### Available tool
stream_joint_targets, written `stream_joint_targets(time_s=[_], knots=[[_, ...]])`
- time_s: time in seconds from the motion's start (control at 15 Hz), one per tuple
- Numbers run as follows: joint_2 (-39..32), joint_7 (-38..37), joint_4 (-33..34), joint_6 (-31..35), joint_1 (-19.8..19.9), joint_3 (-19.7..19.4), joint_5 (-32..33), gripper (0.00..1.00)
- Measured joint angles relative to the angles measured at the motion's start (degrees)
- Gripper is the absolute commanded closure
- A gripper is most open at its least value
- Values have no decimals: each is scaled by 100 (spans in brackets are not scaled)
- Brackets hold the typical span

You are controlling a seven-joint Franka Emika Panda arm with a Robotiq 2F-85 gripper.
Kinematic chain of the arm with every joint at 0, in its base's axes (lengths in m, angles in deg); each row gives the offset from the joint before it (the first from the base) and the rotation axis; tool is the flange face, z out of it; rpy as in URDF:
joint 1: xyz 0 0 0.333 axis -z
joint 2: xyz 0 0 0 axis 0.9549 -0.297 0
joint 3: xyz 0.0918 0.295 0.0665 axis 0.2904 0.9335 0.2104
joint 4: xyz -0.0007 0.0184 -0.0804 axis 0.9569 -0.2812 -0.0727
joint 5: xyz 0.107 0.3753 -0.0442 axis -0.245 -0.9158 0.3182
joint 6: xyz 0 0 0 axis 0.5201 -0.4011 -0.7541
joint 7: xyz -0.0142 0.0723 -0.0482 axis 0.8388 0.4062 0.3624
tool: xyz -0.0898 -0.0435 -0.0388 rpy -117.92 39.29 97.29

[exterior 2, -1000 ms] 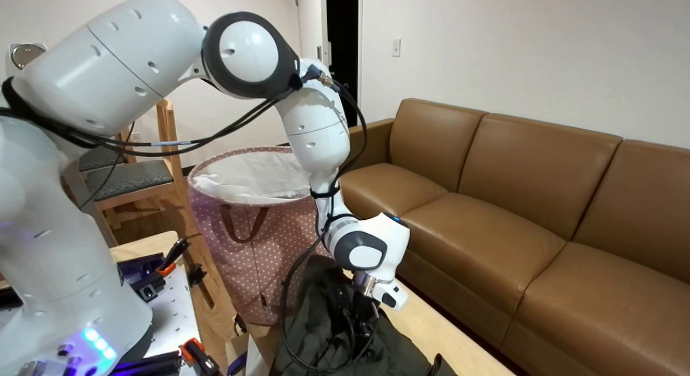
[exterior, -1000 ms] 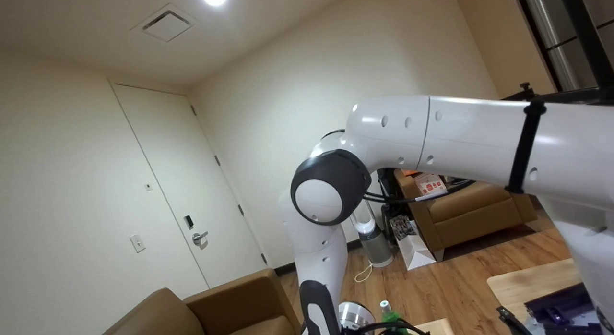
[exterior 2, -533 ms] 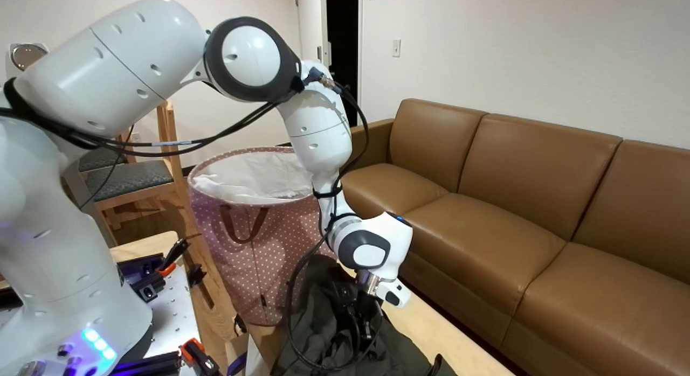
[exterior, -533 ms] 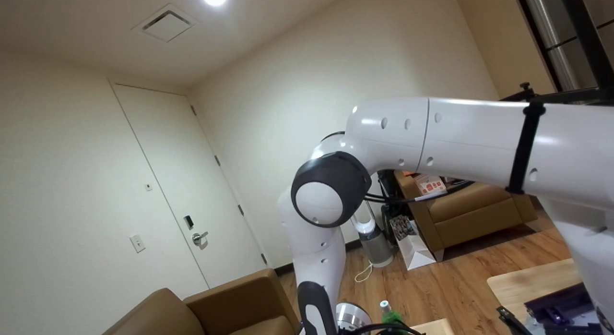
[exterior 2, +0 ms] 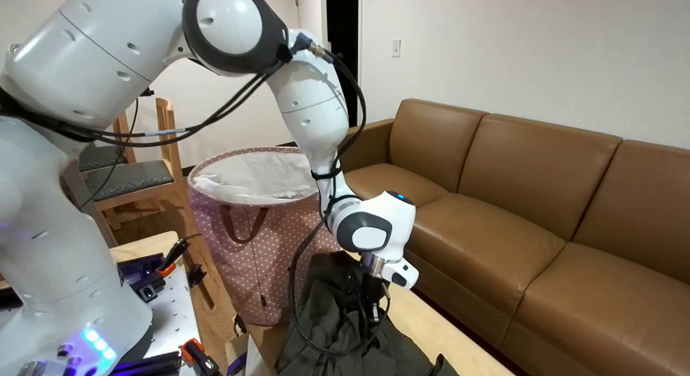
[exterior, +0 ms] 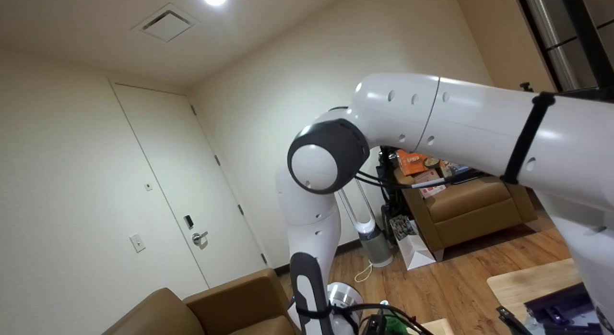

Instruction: Pick the cloth and put it in the bag

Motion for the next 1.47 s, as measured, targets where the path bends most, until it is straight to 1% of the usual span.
stream_joint_targets(time_s=[0.13,0.47,0.53,0.6,0.8,0.87,1.13,1.27,1.47], knots=[[572,1,-513,481,-20,-8,4,93],[2084,66,-2104,2125,-52,-23,213,93],[2371,140,-2416,2326,-29,-11,213,89],[2609,258,-2648,2356,43,43,213,89],[2875,443,-2885,2356,236,167,213,89],[2876,447,-2887,2356,240,170,213,93],[2916,421,-2880,2441,204,137,213,93],[3239,393,-2921,2679,133,32,213,94],[4107,319,-3173,3018,-137,-241,251,94]])
